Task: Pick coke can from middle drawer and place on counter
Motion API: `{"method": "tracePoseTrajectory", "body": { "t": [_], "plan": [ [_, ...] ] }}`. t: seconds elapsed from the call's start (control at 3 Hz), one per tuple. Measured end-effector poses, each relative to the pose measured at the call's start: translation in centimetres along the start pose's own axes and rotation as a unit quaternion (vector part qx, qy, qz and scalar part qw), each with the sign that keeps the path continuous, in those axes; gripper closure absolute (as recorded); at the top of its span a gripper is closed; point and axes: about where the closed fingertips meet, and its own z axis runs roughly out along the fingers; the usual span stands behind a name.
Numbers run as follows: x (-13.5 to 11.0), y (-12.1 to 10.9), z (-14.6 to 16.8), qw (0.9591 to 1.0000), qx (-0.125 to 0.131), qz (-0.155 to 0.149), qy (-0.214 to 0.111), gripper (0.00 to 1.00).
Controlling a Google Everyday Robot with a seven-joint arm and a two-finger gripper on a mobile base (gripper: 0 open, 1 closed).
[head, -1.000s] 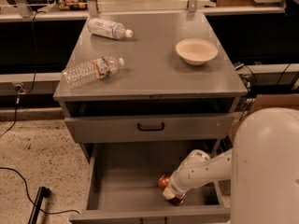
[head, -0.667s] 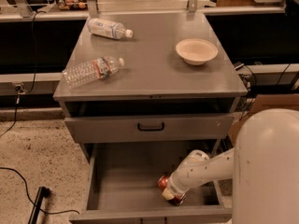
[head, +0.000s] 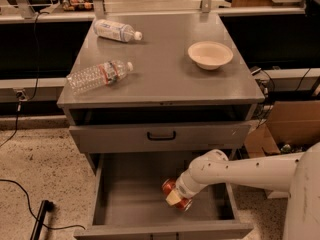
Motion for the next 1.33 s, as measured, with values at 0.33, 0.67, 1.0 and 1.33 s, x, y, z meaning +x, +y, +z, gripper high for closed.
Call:
{"method": "tracePoseTrajectory", "body": {
  "t": [0.33, 0.67, 1.0, 1.33],
  "plan": [
    [0.0, 0.0, 0.0, 1.0, 0.001, -0.001, 0.0, 1.0],
    [-0.3, 0.8, -1.2, 0.9984, 0.031, -0.041, 0.021, 1.0],
    [1.1, 4.1, -5.5, 0.9881, 0.059, -0.134, 0.048, 1.0],
    [0.5, 7.2, -11.7, 0.9748, 0.074, -0.207, 0.04, 1.0]
  ]
}}
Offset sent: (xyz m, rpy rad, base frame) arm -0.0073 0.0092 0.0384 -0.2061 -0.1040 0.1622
